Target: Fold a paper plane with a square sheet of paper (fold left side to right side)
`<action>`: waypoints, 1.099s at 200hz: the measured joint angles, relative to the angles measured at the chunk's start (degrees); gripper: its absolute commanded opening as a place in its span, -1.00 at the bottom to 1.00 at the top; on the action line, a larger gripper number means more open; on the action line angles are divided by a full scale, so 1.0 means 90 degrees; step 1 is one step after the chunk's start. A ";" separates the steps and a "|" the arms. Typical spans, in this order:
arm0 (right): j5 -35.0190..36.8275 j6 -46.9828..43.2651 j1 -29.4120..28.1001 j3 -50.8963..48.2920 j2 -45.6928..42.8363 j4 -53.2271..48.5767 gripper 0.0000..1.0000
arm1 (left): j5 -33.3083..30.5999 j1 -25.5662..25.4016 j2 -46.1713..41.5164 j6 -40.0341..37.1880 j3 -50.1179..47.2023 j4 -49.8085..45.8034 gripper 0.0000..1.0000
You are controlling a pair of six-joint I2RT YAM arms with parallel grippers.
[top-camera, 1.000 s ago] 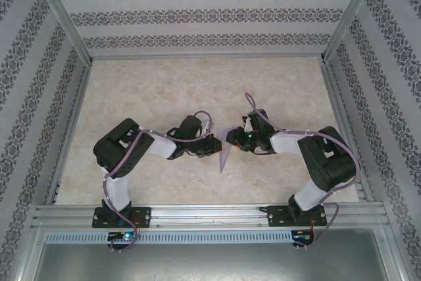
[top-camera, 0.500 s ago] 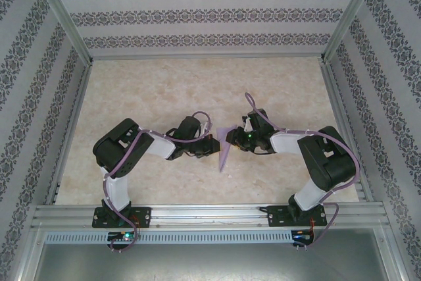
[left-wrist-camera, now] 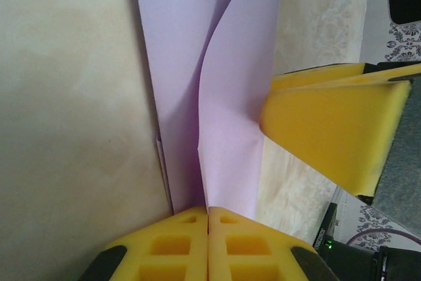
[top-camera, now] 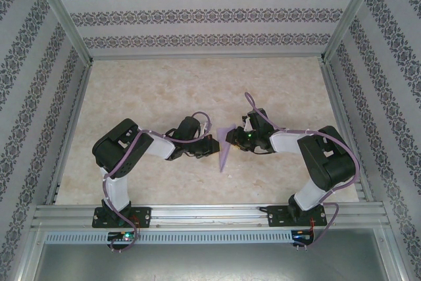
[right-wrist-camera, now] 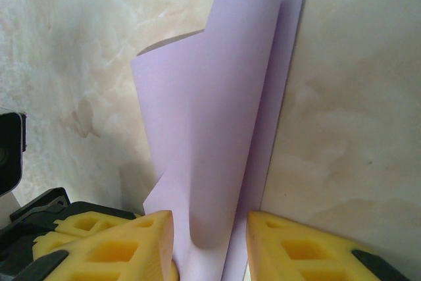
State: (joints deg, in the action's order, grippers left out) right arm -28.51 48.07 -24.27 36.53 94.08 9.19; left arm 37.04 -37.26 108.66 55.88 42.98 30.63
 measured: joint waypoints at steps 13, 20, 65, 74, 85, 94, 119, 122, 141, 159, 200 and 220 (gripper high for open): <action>0.0010 0.0002 -0.0017 -0.0002 -0.0019 0.0002 -0.29 | -0.0017 0.0000 0.0000 0.0002 0.0000 -0.0002 -0.88; 0.0032 0.0000 -0.0032 -0.0007 -0.0034 0.0007 -0.29 | -0.0022 0.0000 0.0000 0.0002 0.0000 -0.0007 -0.88; 0.0080 0.0022 -0.0041 -0.0100 -0.0095 0.0141 -0.30 | -0.0049 -0.0002 0.0000 0.0002 0.0002 -0.0032 -0.92; 0.0085 0.0022 -0.0041 -0.0121 -0.0104 0.0172 -0.30 | -0.0051 -0.0002 0.0000 0.0005 0.0002 -0.0039 -0.92; 0.0090 0.0027 -0.0041 -0.0146 -0.0114 0.0214 -0.30 | -0.0056 -0.0002 0.0000 0.0005 0.0012 -0.0056 -0.92; 0.0090 0.0034 -0.0041 -0.0168 -0.0119 0.0257 -0.30 | -0.0066 -0.0002 0.0002 0.0005 0.0019 -0.0075 -0.92; 0.0080 0.0100 -0.0041 -0.0231 -0.0131 0.0384 -0.30 | -0.0066 -0.0002 0.0005 0.0005 0.0049 -0.0131 -0.93; 0.0078 0.0102 -0.0039 -0.0238 -0.0131 0.0393 -0.30 | -0.0066 -0.0002 0.0005 0.0005 0.0053 -0.0146 -0.93; 0.0075 0.0143 -0.0036 -0.0265 -0.0138 0.0454 -0.30 | -0.0066 -0.0002 0.0005 0.0005 0.0073 -0.0182 -0.93; 0.0075 0.0146 -0.0034 -0.0296 -0.0151 0.0503 -0.30 | -0.0068 -0.0002 0.0005 0.0005 0.0085 -0.0219 -0.94; 0.0073 0.0146 -0.0027 -0.0355 -0.0172 0.0600 -0.31 | -0.0068 -0.0002 0.0012 0.0007 0.0134 -0.0321 -0.96; 0.0073 0.0146 -0.0024 -0.0374 -0.0182 0.0629 -0.31 | -0.0068 -0.0002 0.0012 0.0007 0.0146 -0.0345 -0.97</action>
State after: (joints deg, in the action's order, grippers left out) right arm -27.86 49.39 -24.49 33.17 92.44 14.85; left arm 36.42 -37.28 108.77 55.94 44.29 27.53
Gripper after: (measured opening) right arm 0.346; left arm 0.043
